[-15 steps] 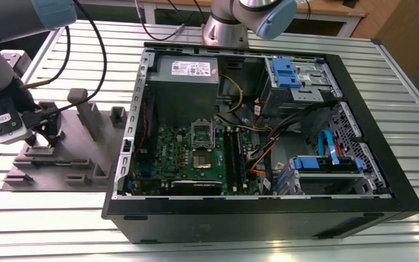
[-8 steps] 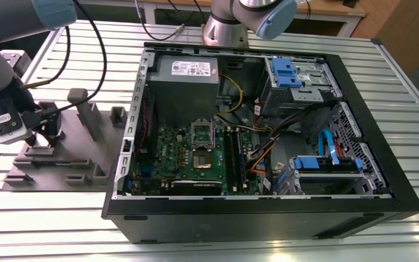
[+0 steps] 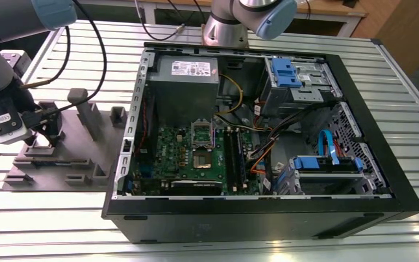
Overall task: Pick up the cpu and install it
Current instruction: 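Pick up the cpu and move it towards the insertion slot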
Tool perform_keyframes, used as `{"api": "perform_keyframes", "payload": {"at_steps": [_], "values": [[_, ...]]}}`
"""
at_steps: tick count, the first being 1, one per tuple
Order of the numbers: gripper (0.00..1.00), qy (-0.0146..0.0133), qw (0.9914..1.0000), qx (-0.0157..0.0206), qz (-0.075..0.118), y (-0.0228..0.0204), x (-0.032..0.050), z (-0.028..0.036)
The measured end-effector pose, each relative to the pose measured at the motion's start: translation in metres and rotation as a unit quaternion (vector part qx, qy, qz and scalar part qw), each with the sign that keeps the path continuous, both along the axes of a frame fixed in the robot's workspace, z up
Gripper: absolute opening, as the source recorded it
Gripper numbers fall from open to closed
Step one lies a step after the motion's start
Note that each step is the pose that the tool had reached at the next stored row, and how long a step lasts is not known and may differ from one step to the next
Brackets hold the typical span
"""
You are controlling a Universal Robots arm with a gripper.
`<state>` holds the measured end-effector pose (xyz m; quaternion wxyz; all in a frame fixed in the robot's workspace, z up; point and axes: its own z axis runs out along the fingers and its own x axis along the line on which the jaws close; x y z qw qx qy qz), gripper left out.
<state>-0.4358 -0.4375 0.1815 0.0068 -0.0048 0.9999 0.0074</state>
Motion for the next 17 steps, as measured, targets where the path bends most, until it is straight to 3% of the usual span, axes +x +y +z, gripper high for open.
{"api": "perform_keyframes", "payload": {"at_steps": [15, 16, 17], "values": [[0.55, 0.0, 1.0, 0.0, 0.0, 0.0, -0.0002, 0.0], [0.62, 0.0, 1.0, 0.0, 0.0, 0.0, -0.0002, 0.0], [0.62, 0.0, 1.0, 0.0, 0.0, 0.0, -0.0002, 0.0]]}}
